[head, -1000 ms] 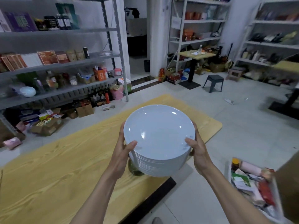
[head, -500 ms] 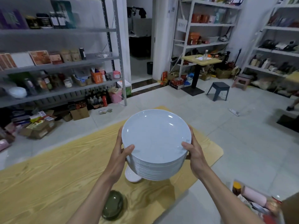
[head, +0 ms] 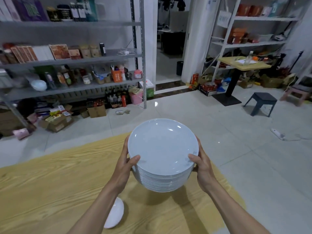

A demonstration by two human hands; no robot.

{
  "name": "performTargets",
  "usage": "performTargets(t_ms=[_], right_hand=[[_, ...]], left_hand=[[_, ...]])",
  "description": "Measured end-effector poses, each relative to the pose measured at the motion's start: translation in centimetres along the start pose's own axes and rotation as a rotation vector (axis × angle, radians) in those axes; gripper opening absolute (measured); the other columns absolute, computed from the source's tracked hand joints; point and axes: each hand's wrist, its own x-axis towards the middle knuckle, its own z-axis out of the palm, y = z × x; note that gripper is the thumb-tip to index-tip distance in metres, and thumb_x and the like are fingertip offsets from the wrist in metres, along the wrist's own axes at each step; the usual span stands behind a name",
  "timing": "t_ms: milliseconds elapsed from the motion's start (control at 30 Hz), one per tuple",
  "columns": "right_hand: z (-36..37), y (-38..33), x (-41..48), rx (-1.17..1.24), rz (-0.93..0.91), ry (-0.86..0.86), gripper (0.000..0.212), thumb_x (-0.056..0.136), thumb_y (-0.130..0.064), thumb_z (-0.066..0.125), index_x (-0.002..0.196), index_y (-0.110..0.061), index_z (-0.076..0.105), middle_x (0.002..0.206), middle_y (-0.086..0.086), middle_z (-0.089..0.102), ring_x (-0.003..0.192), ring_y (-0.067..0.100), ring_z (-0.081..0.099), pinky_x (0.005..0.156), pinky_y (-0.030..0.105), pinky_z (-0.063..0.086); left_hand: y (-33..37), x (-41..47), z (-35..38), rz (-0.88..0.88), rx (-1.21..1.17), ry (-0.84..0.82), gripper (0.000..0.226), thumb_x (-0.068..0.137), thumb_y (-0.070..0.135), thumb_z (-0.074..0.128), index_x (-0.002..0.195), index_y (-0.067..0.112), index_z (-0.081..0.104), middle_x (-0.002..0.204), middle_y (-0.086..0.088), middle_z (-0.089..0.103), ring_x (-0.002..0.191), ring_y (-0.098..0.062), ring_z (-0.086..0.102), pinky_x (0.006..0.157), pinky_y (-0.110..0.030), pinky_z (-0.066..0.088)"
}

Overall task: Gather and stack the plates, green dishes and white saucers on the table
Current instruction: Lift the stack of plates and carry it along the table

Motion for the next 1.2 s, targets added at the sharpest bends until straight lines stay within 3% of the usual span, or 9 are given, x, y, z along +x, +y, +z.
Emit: performTargets(t_ms=[333, 467, 733, 900, 1100, 1200], right_hand=[[-7.4, 4.4, 12.4, -0.006, 0.061, -0.103, 0.083, 0.063, -0.046, 0.068, 0.142, -0.05, 0.042, 0.13, -0.009, 0.064, 0.11, 0.013, 0.065, 0.067, 0.025, 0.055], [-8.8, 7.0, 16.3, 0.003, 0.074, -0.104, 0.083, 0.061, -0.045, 0.067, 0.141, -0.049, 0.044, 0.132, -0.01, 0.063, 0.115, 0.014, 0.063, 0.076, 0.031, 0.052], [-9.7, 12.2, 21.8, 0.05, 0.112, -0.112, 0.082, 0.06, -0.043, 0.07, 0.14, -0.048, 0.049, 0.135, -0.011, 0.062, 0.121, 0.013, 0.06, 0.088, 0.036, 0.048], [-9.9, 14.5, 24.2, 0.079, 0.11, -0.122, 0.085, 0.059, -0.038, 0.07, 0.141, -0.044, 0.05, 0.134, -0.007, 0.063, 0.121, 0.016, 0.06, 0.092, 0.041, 0.051], [-9.8, 15.8, 26.4, 0.102, 0.094, -0.131, 0.087, 0.056, -0.033, 0.071, 0.141, -0.036, 0.053, 0.131, -0.001, 0.065, 0.119, 0.02, 0.061, 0.09, 0.036, 0.052], [-9.8, 16.1, 27.6, 0.112, 0.087, -0.138, 0.082, 0.057, -0.029, 0.069, 0.137, -0.034, 0.056, 0.128, 0.001, 0.067, 0.116, 0.02, 0.062, 0.083, 0.032, 0.055]], left_hand=[[-5.2, 9.8, 6.7, -0.055, -0.016, 0.141, 0.09, 0.07, 0.054, 0.07, 0.151, 0.045, 0.029, 0.154, 0.011, 0.039, 0.132, -0.015, 0.05, 0.106, -0.049, 0.044], [-7.8, 13.1, 8.0, -0.076, -0.022, 0.163, 0.088, 0.07, 0.051, 0.07, 0.15, 0.045, 0.032, 0.152, 0.012, 0.043, 0.127, -0.011, 0.054, 0.097, -0.038, 0.047], [-11.9, 17.7, 8.5, -0.118, -0.015, 0.195, 0.091, 0.07, 0.049, 0.071, 0.151, 0.04, 0.032, 0.15, 0.014, 0.044, 0.131, -0.011, 0.051, 0.099, -0.036, 0.047], [-13.5, 19.6, 8.4, -0.127, -0.015, 0.217, 0.095, 0.067, 0.048, 0.071, 0.152, 0.036, 0.032, 0.145, 0.014, 0.05, 0.124, -0.01, 0.057, 0.092, -0.033, 0.053], [-14.9, 21.1, 8.2, -0.115, -0.028, 0.229, 0.095, 0.066, 0.043, 0.072, 0.152, 0.032, 0.033, 0.145, 0.01, 0.049, 0.124, -0.014, 0.057, 0.095, -0.035, 0.053], [-15.4, 22.0, 8.1, -0.1, -0.027, 0.226, 0.093, 0.068, 0.04, 0.072, 0.152, 0.031, 0.033, 0.147, 0.014, 0.047, 0.126, -0.01, 0.055, 0.093, -0.028, 0.052]])
